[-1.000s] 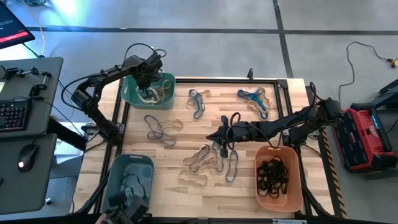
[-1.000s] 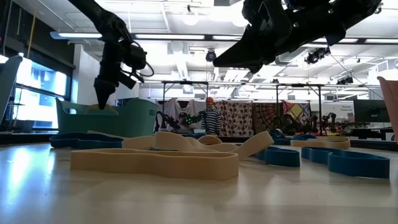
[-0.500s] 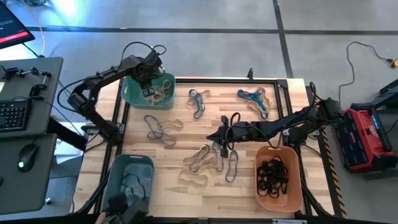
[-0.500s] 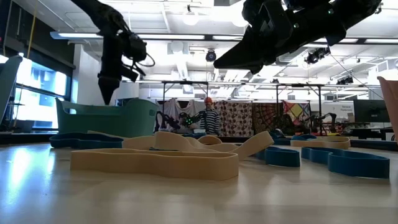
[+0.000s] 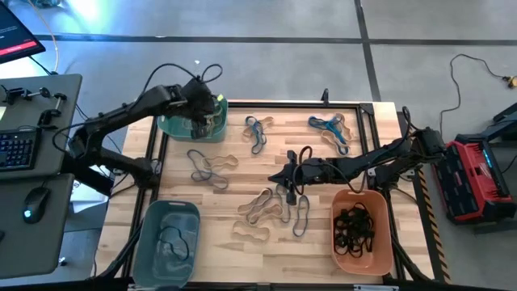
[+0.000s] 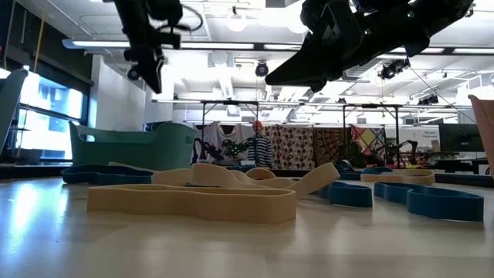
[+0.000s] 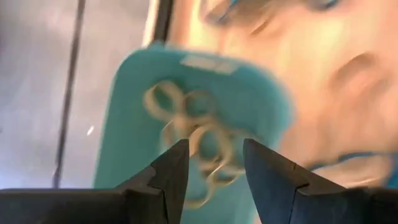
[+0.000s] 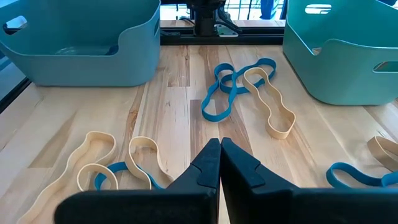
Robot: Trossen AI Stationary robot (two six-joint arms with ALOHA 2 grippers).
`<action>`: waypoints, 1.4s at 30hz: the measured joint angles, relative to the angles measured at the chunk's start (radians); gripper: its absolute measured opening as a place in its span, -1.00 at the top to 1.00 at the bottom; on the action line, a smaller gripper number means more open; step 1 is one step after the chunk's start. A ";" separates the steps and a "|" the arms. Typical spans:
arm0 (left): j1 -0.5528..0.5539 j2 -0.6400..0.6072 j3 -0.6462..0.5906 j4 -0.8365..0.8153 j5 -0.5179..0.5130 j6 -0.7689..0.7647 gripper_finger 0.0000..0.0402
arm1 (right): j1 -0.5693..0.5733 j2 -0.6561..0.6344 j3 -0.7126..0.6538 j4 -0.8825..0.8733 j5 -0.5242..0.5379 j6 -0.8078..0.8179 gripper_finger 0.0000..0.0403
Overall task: Sort rubber bands into baskets
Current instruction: Put the brown rubber band into the green bin
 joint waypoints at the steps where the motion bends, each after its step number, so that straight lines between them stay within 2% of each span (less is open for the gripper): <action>1: -0.020 -0.008 0.000 0.000 0.017 -0.011 0.28 | 0.000 0.000 0.000 0.000 0.000 0.000 1.00; 8: -0.143 -0.023 -0.002 0.001 0.063 -0.069 0.28 | 0.000 0.000 0.000 0.000 0.000 0.004 1.00; 14: -0.248 -0.019 -0.038 0.048 0.121 -0.090 0.28 | 0.000 0.000 0.000 0.000 0.000 0.004 1.00; 20: -0.357 -0.015 -0.081 0.115 0.172 -0.179 0.28 | 0.000 0.000 0.000 -0.007 0.000 0.004 1.00; 27: -0.496 -0.006 -0.127 0.189 0.176 -0.277 0.28 | 0.000 0.000 0.000 -0.007 0.000 0.011 1.00; 34: -0.628 0.042 -0.132 0.232 0.176 -0.382 0.28 | 0.000 0.000 0.000 -0.007 0.000 0.015 1.00; 42: -0.746 0.162 -0.132 0.337 0.176 -0.455 0.28 | 0.000 0.000 0.000 -0.013 0.000 0.022 1.00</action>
